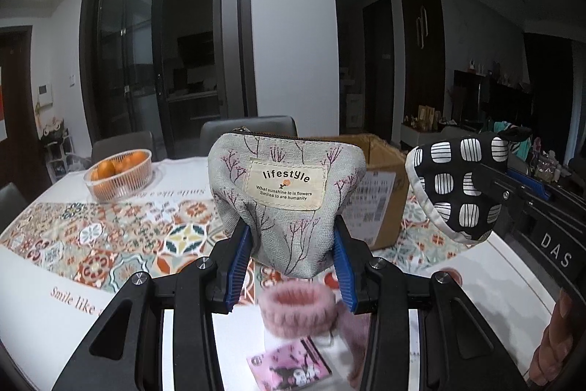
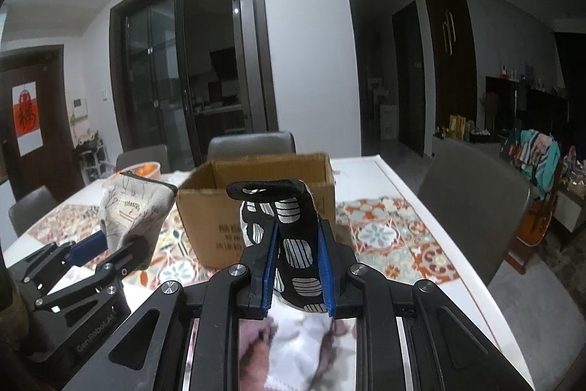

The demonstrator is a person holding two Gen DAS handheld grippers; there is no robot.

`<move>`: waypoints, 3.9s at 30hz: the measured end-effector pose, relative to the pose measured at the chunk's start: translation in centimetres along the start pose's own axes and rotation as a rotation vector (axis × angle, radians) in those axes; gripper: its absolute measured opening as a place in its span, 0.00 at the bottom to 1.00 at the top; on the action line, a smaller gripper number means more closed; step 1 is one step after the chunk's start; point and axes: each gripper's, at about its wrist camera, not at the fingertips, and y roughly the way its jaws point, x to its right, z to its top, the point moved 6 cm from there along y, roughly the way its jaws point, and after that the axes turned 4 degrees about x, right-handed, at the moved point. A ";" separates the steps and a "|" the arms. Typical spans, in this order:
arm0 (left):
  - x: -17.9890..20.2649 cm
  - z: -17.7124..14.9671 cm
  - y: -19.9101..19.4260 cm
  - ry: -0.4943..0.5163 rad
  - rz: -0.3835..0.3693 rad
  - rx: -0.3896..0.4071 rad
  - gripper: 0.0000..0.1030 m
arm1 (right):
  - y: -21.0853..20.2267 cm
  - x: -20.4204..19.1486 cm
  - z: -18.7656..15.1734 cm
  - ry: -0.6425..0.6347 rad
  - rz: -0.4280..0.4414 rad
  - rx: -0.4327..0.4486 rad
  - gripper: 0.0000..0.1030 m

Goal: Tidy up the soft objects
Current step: 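Carry the grey pouch and slipper up and over the open cardboard box, then open both tools to drop the pouch and slipper into the box, then move both tools back toward the remaining items beside the box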

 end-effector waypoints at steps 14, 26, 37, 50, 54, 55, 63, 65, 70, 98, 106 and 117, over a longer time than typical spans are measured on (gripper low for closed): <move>-0.7 4.1 4.1 0.008 -0.020 0.020 0.40 | 2.5 -0.6 4.7 0.000 0.017 0.089 0.22; -0.8 6.7 8.6 0.055 -0.015 0.038 0.40 | 6.7 -0.7 7.0 -0.015 0.021 0.106 0.22; -0.4 7.6 12.8 0.074 -0.025 0.012 0.41 | 10.4 -0.7 8.0 -0.010 0.035 0.098 0.22; 0.6 5.0 17.7 0.085 -0.036 -0.107 0.41 | 15.7 0.1 6.3 -0.008 0.053 -0.006 0.22; 1.0 4.2 18.7 0.097 -0.039 -0.151 0.43 | 17.3 0.4 5.4 -0.007 0.054 -0.050 0.22; 1.1 4.1 18.8 0.099 -0.040 -0.159 0.43 | 17.7 0.6 5.1 -0.004 0.055 -0.061 0.22; 1.5 3.1 19.3 0.094 -0.039 -0.188 0.60 | 19.1 1.7 3.3 0.021 0.052 -0.118 0.29; 1.5 3.2 19.0 0.098 -0.026 -0.180 0.61 | 19.1 2.0 3.2 0.024 0.047 -0.119 0.39; 1.0 3.4 17.9 0.087 -0.003 -0.151 0.69 | 18.2 2.5 3.4 -0.001 0.019 -0.095 0.40; -1.6 5.8 3.3 0.001 0.103 0.049 0.98 | 7.3 1.0 5.0 0.031 0.029 -0.002 0.52; -2.2 4.8 0.3 -0.031 0.143 0.053 1.00 | 4.4 0.7 4.1 0.041 0.042 0.002 0.55; -2.9 1.3 -2.7 -0.075 0.186 0.007 1.00 | 0.8 0.1 1.9 -0.004 0.022 0.017 0.59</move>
